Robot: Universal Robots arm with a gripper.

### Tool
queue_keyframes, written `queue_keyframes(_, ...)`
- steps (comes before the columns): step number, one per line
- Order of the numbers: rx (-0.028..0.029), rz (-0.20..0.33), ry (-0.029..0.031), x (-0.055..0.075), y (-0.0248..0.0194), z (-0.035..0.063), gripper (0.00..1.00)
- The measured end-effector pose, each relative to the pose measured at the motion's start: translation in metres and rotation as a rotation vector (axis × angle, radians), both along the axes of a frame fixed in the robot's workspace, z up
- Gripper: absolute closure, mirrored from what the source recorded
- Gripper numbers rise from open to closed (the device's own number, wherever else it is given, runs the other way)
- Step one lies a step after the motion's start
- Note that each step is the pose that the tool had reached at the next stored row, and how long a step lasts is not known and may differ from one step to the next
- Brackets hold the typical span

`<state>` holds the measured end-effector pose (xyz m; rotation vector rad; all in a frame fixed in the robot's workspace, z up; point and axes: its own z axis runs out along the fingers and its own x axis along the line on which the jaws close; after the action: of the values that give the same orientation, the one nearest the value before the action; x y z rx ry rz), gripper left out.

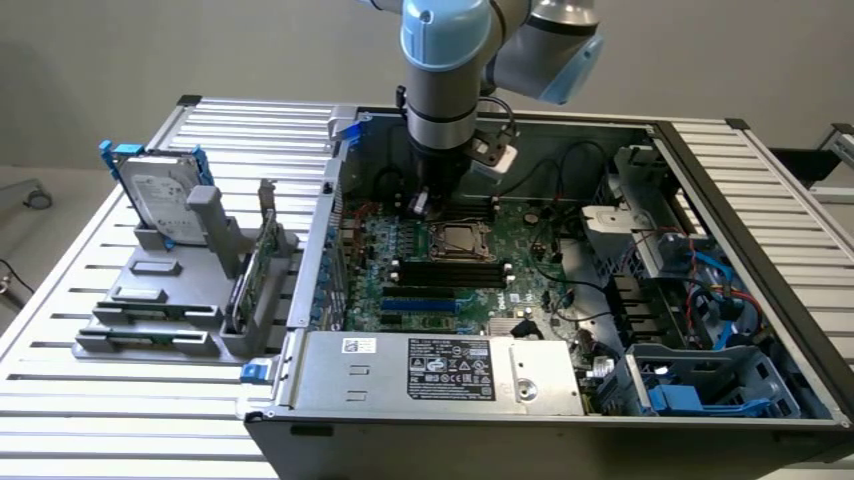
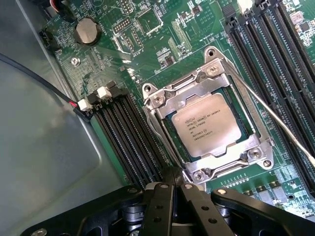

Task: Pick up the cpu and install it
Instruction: 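Install the first cpu locking lever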

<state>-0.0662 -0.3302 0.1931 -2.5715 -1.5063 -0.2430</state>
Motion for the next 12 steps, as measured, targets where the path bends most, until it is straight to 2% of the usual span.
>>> queue_keyframes(1, -0.0002, -0.001, 0.0001, 0.0001, 0.0, 0.0, 0.89)
queue_keyframes(2, 0.005, 0.01, 0.0012, -0.0019, 0.0, -0.0001, 0.89)
queue_keyframes(3, 0.0193, 0.036, 0.0078, -0.0082, -0.0001, 0.0003, 0.89)
queue_keyframes(4, 0.0231, 0.042, 0.0098, -0.0096, 0.0, 0.0004, 0.89)
queue_keyframes(12, 0.0238, 0.041, 0.0093, -0.0097, 0.0001, 0.0003, 0.89)
